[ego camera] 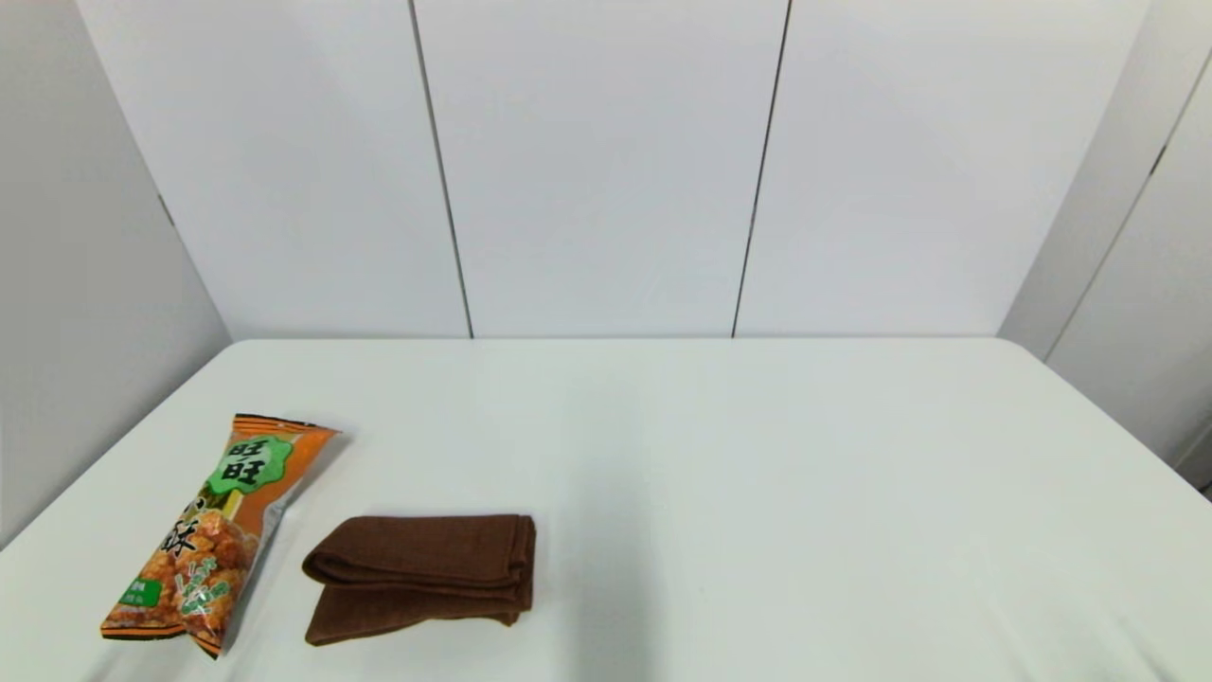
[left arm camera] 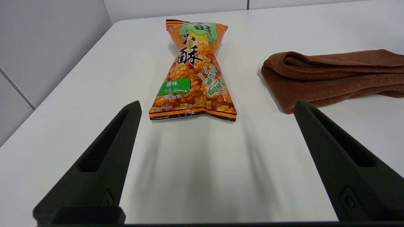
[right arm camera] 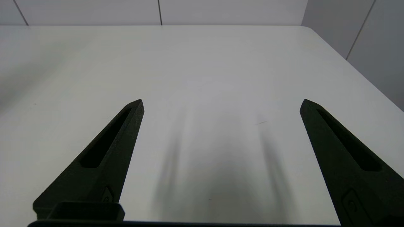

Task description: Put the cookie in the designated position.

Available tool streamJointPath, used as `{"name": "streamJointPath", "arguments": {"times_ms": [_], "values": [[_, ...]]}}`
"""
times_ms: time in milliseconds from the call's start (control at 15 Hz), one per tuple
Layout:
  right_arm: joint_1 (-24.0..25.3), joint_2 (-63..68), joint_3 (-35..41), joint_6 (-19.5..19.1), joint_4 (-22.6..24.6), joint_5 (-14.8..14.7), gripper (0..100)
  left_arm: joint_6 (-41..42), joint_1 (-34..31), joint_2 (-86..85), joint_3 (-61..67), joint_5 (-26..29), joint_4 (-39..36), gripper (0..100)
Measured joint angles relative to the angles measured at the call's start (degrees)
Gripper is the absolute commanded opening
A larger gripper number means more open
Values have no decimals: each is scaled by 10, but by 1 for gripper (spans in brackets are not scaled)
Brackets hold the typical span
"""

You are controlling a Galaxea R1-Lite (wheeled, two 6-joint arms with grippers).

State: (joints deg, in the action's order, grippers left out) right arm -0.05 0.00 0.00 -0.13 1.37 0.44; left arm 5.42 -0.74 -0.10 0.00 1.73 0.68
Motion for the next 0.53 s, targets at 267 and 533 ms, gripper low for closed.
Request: {"name": "streamJointPath", "arguments": {"times_ms": [267, 533], "values": [[0, 0, 0, 0, 0, -6, 100, 0, 0, 0, 0, 0, 0, 100], [0, 0, 0, 1, 0, -8, 100, 0, 0, 0, 0, 0, 0, 100]]}}
